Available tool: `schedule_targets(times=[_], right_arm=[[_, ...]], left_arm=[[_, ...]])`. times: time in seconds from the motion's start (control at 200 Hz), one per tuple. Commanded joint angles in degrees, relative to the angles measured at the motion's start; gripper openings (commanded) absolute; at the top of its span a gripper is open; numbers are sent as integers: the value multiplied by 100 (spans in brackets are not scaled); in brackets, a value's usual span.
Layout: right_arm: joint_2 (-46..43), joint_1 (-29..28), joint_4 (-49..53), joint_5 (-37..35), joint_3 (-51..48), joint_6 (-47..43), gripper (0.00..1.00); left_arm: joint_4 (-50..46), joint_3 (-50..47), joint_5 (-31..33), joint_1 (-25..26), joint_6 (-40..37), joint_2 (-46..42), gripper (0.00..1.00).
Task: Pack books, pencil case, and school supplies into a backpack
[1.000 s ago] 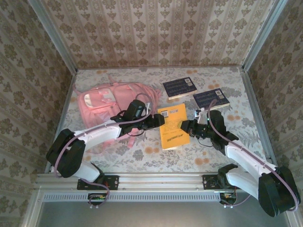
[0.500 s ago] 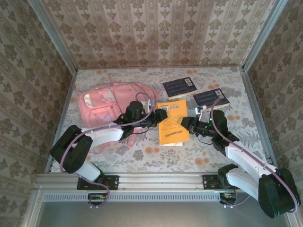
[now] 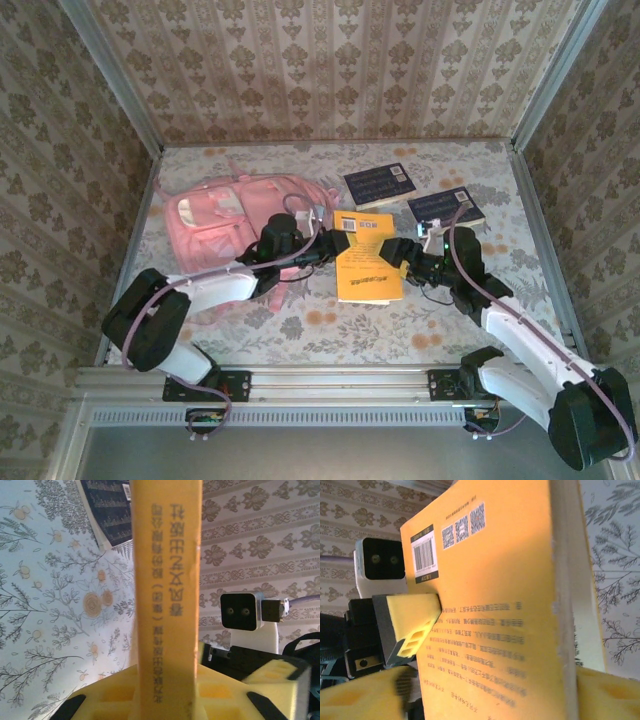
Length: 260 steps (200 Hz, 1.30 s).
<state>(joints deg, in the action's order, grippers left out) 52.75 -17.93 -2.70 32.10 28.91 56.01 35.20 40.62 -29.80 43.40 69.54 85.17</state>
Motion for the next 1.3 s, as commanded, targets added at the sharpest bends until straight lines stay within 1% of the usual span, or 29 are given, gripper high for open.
schedule_targets(times=[0.0, 0.135, 0.23, 0.27, 0.355, 0.39, 0.425, 0.51, 0.6, 0.665, 0.8, 0.995, 1.115, 1.21, 1.295], right_arm=[[-298, -19, 552, -580, 291, -160, 99], [-564, -35, 449, -814, 152, 368, 100], [-698, -41, 385, -898, 132, 793, 100], [-744, -46, 266, -913, 101, 1026, 100], [-766, -94, -247, -928, -73, 1627, 100], [-727, -146, -548, -941, -147, 1819, 100], [-644, -213, -795, -942, -158, 1946, 100], [-296, -381, -1344, -887, -46, 2083, 100], [299, -570, -2241, -690, 133, 2343, 100], [693, -757, -2662, -649, 347, 2454, 100], [1174, -1201, -2889, -934, 769, 2397, 100], [1685, -1533, -3458, -1344, 785, 2695, 100], [1897, -1658, -3559, -1492, 774, 2746, 100], [2050, -1678, -3749, -1494, 820, 2818, 100], [2115, -1705, -3708, -1467, 937, 2750, 100]], left_arm=[[290, -19, 234, -98, 168, -420, 0], [263, -4, 803, -213, 295, -783, 0], [162, 33, 1380, -244, 271, -1080, 0], [156, -29, 1765, -238, 279, -1246, 0], [445, -348, 2904, -90, 233, -1658, 0], [407, -351, 3170, -69, 208, -1750, 0], [425, -316, 3307, -58, 209, -1775, 0], [658, -177, 3384, -59, 277, -1646, 0], [781, -57, 3472, -59, 377, -1490, 0], [924, -50, 3575, -65, 460, -1388, 0], [1278, -33, 3737, -82, 663, -1242, 0], [1501, 41, 3766, -66, 754, -1194, 0], [1471, 84, 3778, -71, 749, -1248, 0], [1470, 113, 3709, -61, 763, -1257, 0], [1452, 121, 3704, -66, 746, -1304, 0]])
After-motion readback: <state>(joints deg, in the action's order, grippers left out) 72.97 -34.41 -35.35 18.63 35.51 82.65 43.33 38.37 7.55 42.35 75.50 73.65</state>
